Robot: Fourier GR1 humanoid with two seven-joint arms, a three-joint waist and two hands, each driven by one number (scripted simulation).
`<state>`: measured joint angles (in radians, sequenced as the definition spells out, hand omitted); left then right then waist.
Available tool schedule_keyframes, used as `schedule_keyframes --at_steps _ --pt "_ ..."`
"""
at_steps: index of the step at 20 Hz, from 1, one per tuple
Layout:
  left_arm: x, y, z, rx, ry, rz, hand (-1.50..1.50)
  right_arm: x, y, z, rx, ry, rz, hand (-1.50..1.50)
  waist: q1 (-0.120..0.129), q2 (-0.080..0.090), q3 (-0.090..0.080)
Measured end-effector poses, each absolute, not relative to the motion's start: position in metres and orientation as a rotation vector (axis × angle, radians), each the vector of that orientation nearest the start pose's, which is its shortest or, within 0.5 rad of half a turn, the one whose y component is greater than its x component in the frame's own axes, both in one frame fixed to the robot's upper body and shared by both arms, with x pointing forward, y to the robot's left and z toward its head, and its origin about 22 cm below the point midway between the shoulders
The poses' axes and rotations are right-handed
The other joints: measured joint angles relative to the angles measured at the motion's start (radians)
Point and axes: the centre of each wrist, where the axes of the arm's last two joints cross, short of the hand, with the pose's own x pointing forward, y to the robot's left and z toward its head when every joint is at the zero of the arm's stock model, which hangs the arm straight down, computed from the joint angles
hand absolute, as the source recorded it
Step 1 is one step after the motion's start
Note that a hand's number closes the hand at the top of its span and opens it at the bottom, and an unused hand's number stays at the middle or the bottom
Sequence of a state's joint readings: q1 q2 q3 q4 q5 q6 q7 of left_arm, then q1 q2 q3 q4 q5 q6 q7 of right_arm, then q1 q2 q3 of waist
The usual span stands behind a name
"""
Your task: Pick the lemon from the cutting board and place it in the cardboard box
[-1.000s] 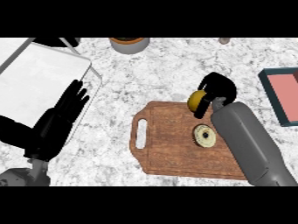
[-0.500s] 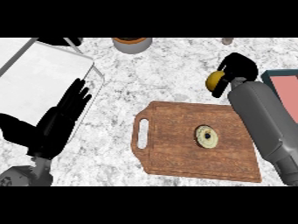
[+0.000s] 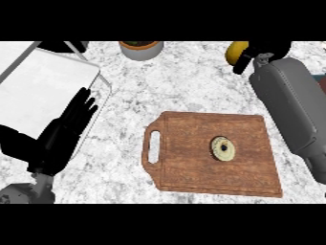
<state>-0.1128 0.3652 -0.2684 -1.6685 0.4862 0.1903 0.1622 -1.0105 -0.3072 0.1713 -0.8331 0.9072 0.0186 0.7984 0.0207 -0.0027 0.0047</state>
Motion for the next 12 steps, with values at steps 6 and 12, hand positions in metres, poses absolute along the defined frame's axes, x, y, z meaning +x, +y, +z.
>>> schedule_keyframes --at_steps 6,12 --pt "0.253 0.236 0.053 -0.195 -1.468 -0.023 0.0 0.438 -0.174 0.225 -1.457 -1.021 0.542 1.5 -0.014 -0.006 0.0" --pt "0.251 0.237 0.055 -0.185 -1.466 -0.005 0.0 0.435 -0.2 0.256 -1.567 -1.0 0.402 1.5 -0.021 -0.003 -0.004"
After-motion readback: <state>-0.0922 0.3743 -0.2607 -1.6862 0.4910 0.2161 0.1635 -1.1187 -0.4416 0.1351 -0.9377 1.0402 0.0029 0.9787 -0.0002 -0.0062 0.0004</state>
